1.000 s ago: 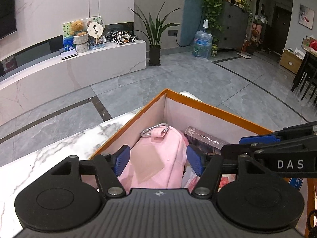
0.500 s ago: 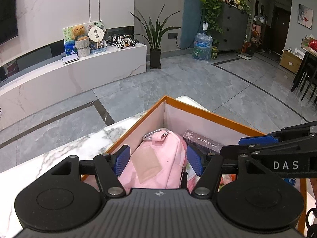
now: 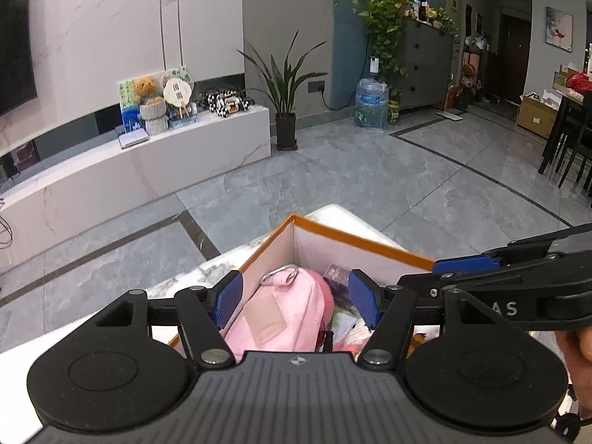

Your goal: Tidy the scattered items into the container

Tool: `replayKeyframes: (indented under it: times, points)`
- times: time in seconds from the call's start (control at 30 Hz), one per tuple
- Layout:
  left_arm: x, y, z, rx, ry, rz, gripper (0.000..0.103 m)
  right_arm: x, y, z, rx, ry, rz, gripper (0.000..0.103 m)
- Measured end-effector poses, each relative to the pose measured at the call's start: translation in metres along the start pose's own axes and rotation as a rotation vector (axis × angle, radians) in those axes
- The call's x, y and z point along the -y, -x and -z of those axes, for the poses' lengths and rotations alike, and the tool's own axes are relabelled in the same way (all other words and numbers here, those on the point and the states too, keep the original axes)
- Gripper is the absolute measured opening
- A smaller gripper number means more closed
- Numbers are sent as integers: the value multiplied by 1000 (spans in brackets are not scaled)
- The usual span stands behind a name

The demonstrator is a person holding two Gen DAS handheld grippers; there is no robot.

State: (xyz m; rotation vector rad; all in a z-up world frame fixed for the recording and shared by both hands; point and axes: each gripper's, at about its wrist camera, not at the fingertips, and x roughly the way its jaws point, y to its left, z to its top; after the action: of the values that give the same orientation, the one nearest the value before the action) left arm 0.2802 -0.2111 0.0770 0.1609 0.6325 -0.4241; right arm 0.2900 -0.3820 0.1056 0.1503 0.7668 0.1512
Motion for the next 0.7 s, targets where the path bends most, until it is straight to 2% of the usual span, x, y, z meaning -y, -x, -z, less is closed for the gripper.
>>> replayKeyframes:
  times: [0.7]
  points:
    - [45, 70, -6, 60, -49, -22, 74, -2, 78, 7, 109, 10, -27, 43]
